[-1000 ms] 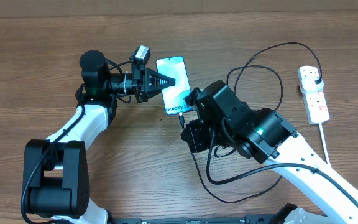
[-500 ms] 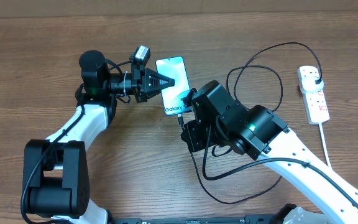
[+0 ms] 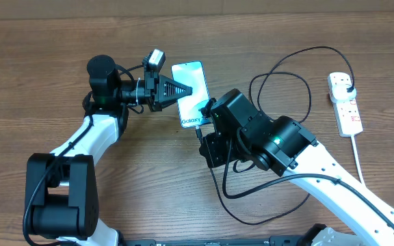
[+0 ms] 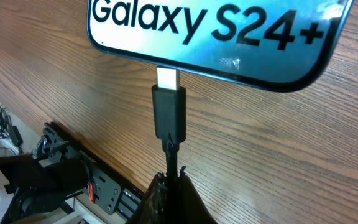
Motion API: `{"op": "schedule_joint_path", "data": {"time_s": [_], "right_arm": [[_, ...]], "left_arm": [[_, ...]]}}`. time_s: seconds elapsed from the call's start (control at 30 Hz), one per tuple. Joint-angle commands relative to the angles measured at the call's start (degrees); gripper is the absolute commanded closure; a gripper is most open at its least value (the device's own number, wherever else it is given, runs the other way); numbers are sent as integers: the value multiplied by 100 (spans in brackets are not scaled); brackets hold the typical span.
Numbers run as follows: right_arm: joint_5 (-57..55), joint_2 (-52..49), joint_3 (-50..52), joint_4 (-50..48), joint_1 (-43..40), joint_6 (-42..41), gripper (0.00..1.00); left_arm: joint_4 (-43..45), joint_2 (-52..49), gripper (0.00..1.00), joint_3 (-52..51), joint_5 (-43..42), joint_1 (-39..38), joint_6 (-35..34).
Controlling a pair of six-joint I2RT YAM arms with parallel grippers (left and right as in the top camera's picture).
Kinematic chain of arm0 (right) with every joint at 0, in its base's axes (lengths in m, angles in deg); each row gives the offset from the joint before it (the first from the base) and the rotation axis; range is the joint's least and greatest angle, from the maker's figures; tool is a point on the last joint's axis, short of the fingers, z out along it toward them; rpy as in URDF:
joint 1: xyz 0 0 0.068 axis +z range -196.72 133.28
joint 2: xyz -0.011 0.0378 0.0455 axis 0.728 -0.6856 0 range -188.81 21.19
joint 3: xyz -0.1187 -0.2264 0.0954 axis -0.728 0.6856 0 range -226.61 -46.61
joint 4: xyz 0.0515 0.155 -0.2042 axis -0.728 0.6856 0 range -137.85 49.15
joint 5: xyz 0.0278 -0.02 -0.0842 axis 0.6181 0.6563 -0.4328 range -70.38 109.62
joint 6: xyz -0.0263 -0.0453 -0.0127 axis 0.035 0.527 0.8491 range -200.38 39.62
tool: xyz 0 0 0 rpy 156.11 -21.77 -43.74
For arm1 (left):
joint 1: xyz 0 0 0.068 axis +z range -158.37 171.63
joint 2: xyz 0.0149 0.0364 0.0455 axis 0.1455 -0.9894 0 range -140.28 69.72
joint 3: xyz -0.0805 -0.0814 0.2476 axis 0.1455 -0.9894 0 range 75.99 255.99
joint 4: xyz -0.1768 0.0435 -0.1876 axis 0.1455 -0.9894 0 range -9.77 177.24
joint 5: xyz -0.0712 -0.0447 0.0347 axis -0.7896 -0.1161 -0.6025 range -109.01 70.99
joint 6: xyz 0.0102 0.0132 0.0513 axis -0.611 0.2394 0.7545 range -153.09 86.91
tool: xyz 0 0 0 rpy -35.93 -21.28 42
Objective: Plug charger to phone and switch on socket
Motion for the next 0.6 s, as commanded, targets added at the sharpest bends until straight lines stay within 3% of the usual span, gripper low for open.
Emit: {"op": "schedule_joint_path", "data": {"time_s": [0.0, 0.57], "right_arm": [[-254, 31, -22, -28, -13, -31, 96], [-299, 31, -22, -9, -13, -160, 96]], "left_arm": [[26, 22, 96, 138, -402, -33, 232], [26, 22, 96, 138, -409, -26, 234]]}}
